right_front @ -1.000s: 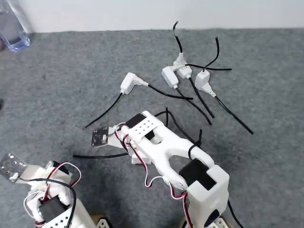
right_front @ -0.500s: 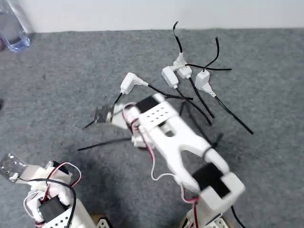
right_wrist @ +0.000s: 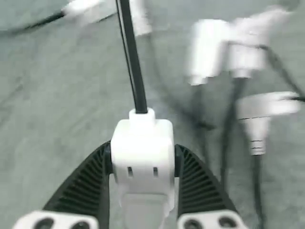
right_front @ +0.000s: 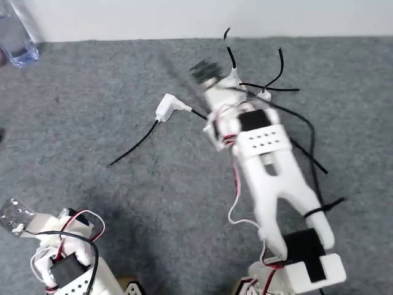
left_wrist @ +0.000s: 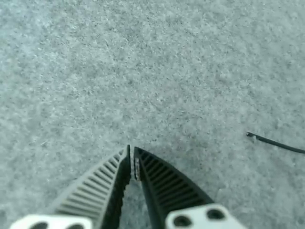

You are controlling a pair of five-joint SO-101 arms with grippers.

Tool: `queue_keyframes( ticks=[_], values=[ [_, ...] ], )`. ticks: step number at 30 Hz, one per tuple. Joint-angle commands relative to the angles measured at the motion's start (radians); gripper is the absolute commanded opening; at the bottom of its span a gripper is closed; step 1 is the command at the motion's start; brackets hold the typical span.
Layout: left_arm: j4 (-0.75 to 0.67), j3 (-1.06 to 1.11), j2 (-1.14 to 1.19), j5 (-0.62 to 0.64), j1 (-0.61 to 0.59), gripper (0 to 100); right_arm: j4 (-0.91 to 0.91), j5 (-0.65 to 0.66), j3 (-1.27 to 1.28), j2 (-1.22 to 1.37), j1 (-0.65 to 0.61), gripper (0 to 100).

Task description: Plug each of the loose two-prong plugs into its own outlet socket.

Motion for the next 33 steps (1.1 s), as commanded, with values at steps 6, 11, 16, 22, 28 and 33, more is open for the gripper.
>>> queue_keyframes(
  ticks=[6, 11, 16, 22, 28, 33],
  values=[
    [-0.008, -0.004, -0.006, -0.009, -0.003, 1, -0.154, 0.008, -0.176, 0.143, 0.088, 0.8],
    [-0.008, -0.004, -0.006, -0.009, -0.003, 1, -0.038, 0.005, -0.503, 0.390, 0.096, 0.8],
    [-0.008, -0.004, -0.006, -0.009, -0.003, 1, 0.096, 0.008, -0.793, 0.615, 0.070, 0.8],
    [-0.008, -0.004, -0.006, -0.009, -0.003, 1, 0.196, 0.005, -0.980, 0.766, 0.068, 0.8],
    [-0.008, -0.004, -0.006, -0.009, -0.003, 1, 0.252, -0.011, -1.010, 0.765, 0.065, 14.9],
    [-0.008, -0.004, -0.006, -0.009, -0.003, 1, 0.251, -0.032, -1.011, 0.756, 0.067, 45.6]
  ],
)
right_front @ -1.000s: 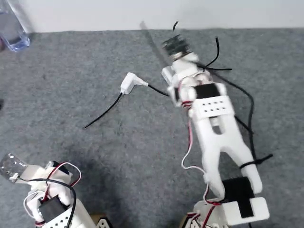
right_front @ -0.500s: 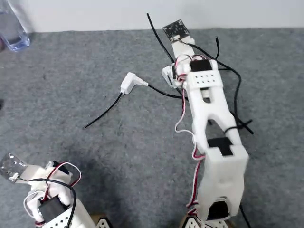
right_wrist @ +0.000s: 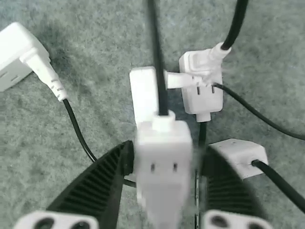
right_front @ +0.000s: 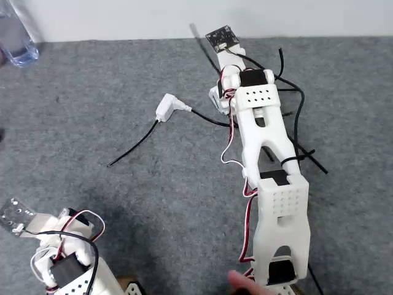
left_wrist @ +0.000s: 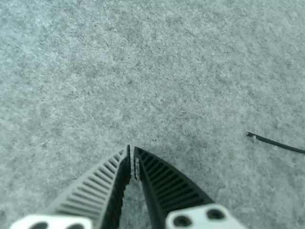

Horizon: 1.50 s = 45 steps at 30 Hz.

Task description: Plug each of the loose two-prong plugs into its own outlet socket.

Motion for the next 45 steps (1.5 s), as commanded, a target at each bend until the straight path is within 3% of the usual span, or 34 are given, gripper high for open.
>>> queue_keyframes(
  ticks=[1, 21, 28, 34, 41, 45],
  values=[
    [-0.008, -0.004, -0.006, -0.009, -0.003, 1, 0.005, -0.005, -0.060, -0.033, -0.008, 48.5],
    [-0.008, -0.004, -0.008, -0.009, -0.002, 1, 0.091, 0.011, -0.061, -0.064, -0.004, 49.0],
    [-0.026, -0.007, -0.009, -0.011, 0.126, 1, 0.234, 0.003, -0.061, -0.183, 0.002, 49.0],
    [-0.249, -0.005, -0.009, -0.011, 0.206, 1, 0.380, -0.097, -0.061, -0.263, 0.010, 49.0],
    [-0.468, -0.005, -0.009, -0.011, 0.368, 1, 0.568, -0.100, -0.061, -0.337, 0.008, 49.0],
    [-0.526, -0.008, -0.009, -0.015, 0.462, 1, 0.581, -0.097, 0.003, -0.435, 0.016, 48.9]
  ],
)
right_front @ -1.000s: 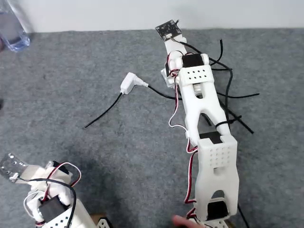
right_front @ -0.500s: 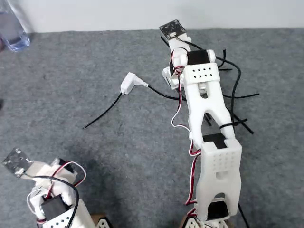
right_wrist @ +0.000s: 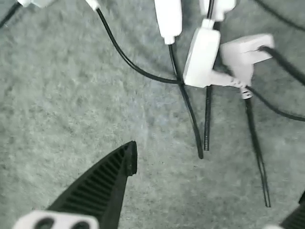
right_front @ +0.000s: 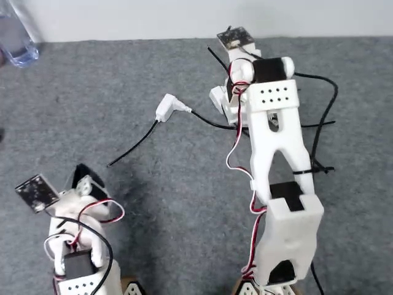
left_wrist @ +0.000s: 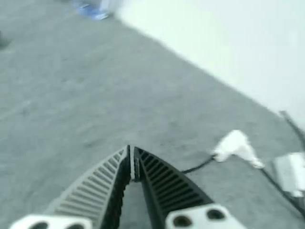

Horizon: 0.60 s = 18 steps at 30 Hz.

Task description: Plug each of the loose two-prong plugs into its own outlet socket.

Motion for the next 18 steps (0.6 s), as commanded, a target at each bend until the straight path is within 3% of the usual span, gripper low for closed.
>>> queue_keyframes(
  ticks=[1, 4, 13, 18],
  values=[
    [-0.049, -0.008, -0.009, -0.037, 0.083, 1, 0.045, -0.006, 0.034, -0.156, 0.018, 48.9],
    [-0.057, -0.010, -0.009, -0.104, 0.124, 1, 0.045, -0.008, 0.124, -0.285, 0.013, 48.9],
    [-0.084, -0.022, -0.008, -0.126, 0.170, 1, 0.007, 0.034, 0.417, -0.670, 0.058, 48.9],
    [0.011, -0.004, -0.008, -0.319, 0.164, 1, -0.147, 0.048, 0.692, -0.857, 0.180, 48.9]
  ],
)
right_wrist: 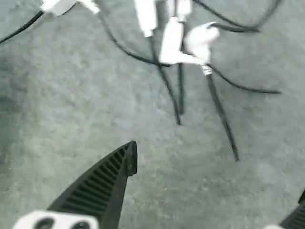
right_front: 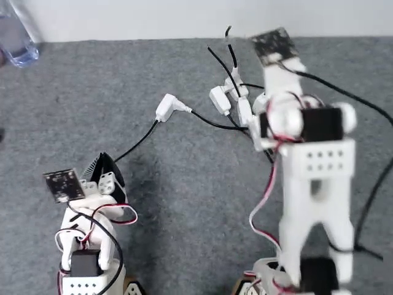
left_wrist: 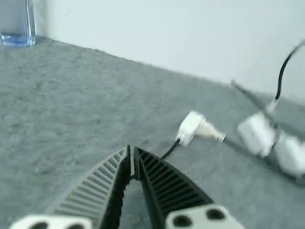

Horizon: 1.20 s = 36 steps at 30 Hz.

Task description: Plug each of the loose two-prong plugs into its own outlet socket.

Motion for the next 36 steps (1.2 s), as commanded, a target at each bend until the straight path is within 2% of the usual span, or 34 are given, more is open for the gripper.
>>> queue_keyframes(
  ticks=[1, 4, 9, 12, 22, 29, 36],
  values=[
    [0.075, -0.004, -0.008, -0.112, -0.002, 1, -0.134, 0.012, 0.210, -0.154, 0.081, 48.9],
    [0.121, -0.004, -0.008, -0.120, -0.008, 1, -0.282, 0.012, 0.477, -0.280, 0.088, 48.9],
    [0.127, -0.004, -0.008, -0.120, -0.184, 1, -0.536, 0.006, 0.902, -0.547, 0.088, 48.9],
    [0.137, -0.004, -0.008, -0.123, -0.253, 1, -0.618, 0.006, 1.096, -0.727, 0.088, 48.9],
    [0.316, -0.004, -0.006, -0.124, -0.273, 1, -0.611, 0.008, 1.482, -1.214, 0.091, 48.9],
    [0.345, -0.004, -0.006, -0.129, -0.273, 1, -0.539, 0.011, 1.672, -1.468, 0.131, 48.9],
    [0.453, -0.004, -0.006, -0.330, -0.270, 1, -0.536, 0.006, 1.821, -1.472, 0.159, 48.9]
  ],
)
